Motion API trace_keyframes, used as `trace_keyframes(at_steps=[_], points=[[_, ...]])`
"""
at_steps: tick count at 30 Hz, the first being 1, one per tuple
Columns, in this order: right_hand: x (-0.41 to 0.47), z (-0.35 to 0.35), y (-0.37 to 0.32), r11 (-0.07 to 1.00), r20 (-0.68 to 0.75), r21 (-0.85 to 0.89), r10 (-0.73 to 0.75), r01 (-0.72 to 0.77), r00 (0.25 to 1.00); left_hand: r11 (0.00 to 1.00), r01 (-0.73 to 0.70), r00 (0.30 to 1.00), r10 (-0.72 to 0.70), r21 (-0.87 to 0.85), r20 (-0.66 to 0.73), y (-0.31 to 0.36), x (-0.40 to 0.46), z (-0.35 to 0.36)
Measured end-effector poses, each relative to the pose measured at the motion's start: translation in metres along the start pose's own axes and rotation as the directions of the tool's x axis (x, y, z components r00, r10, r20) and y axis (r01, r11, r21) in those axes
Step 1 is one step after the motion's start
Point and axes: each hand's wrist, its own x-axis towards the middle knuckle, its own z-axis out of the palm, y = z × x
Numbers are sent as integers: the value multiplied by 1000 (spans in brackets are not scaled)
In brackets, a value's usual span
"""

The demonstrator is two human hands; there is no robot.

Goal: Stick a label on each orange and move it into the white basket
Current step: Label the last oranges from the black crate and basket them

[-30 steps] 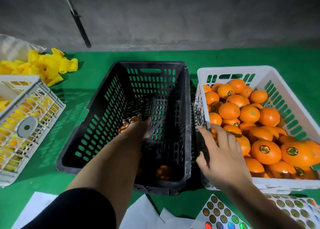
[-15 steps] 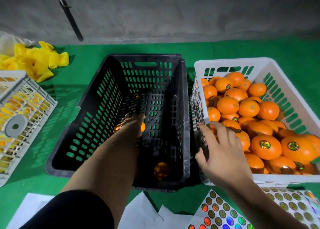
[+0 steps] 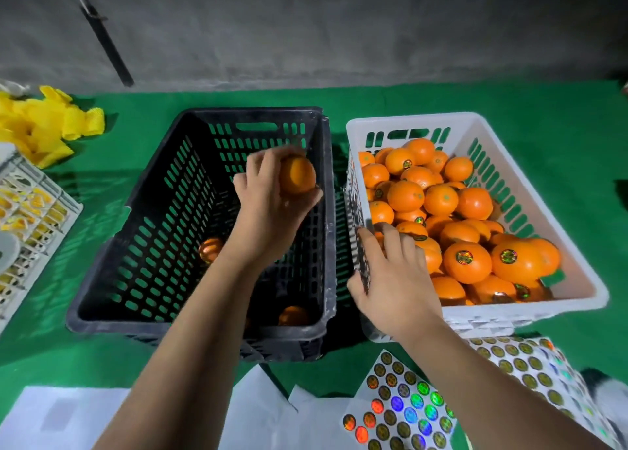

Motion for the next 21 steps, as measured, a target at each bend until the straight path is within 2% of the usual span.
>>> trace_keyframes(at_steps=[1, 4, 6, 10, 14, 16, 18, 19, 21], points=[[-1, 0, 0, 1000, -11, -1, 0, 0, 1000, 997, 16, 1000, -16, -71, 12, 11, -24, -1], [-4, -1, 0, 1000, -48, 14, -1, 2, 999, 926, 183, 981, -193, -329, 3, 34, -85, 6], [-8, -3, -1, 998, -60, 40, -41, 44, 997, 895, 238, 966, -257, -376, 0, 45, -114, 10], [-17, -11, 3, 966, -103, 231, -91, 113, 990, 952, 153, 988, -146, -265, 48, 58, -148, 15], [-62, 0, 14, 865, -259, 489, 24, 110, 966, 966, 1, 998, 16, -258, 63, 60, -185, 25], [-103, 13, 18, 825, -275, 558, 75, 95, 959, 979, -31, 985, 63, -200, 159, 50, -215, 35], [-144, 31, 22, 849, -209, 526, 78, 45, 975, 976, 101, 951, -39, -191, 307, 38, -244, 47], [-162, 40, 24, 863, -128, 505, 83, -7, 988, 967, 171, 922, -90, -187, 378, 31, -258, 54], [-189, 59, 28, 875, 141, 461, 93, -148, 986, 959, 245, 842, -136, -145, 522, 15, -282, 68]])
